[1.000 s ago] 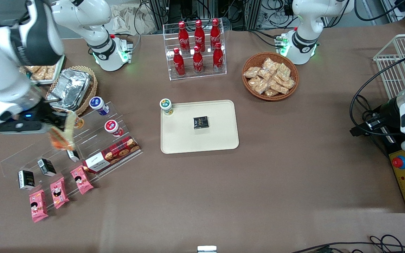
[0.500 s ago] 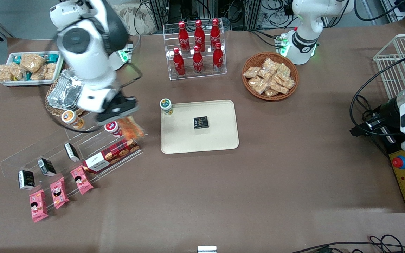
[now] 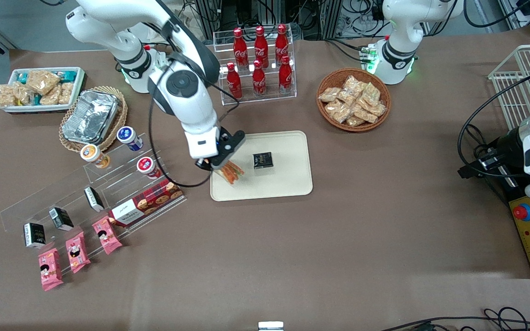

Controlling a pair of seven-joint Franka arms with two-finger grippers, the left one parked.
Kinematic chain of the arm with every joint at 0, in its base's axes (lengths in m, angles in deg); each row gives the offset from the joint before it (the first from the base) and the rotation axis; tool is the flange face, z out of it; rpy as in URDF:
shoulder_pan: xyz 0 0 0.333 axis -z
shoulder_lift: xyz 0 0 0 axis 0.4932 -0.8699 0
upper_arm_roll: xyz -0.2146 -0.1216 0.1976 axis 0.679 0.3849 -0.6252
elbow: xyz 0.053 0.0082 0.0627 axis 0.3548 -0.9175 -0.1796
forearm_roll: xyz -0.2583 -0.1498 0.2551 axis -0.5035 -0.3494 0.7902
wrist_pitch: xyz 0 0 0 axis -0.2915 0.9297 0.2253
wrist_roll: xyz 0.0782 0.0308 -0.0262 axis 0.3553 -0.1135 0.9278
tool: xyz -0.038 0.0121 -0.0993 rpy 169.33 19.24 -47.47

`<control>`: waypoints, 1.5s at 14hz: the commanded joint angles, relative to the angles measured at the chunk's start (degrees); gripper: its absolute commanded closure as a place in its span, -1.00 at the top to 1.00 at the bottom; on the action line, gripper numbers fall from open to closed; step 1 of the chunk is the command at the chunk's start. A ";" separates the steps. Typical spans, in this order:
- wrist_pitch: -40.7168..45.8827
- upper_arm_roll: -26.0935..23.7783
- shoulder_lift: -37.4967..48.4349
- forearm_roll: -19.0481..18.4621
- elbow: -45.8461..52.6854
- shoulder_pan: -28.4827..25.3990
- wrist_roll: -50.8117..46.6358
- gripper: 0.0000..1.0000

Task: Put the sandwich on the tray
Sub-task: 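Lower the sandwich onto the tray beside the black box and open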

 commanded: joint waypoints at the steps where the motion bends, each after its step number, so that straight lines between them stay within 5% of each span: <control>1: -6.98 0.52 -5.42 -1.14 1.62 -1.30 9.08 -1.00; 7: -15.27 0.69 -17.46 -1.75 7.67 -4.81 21.49 -1.00; 12: -15.62 0.69 -22.04 -10.09 11.02 -8.15 21.86 -1.00; 14: -15.62 0.69 -24.06 -10.72 13.03 -8.60 21.77 -0.72; 15: -15.53 0.78 -24.50 -10.98 13.83 -8.60 21.42 -0.26; 16: -15.53 0.78 -24.51 -10.72 14.01 -8.42 21.33 0.95; 21: -11.69 1.13 -21.27 -10.10 13.75 -7.45 17.56 0.98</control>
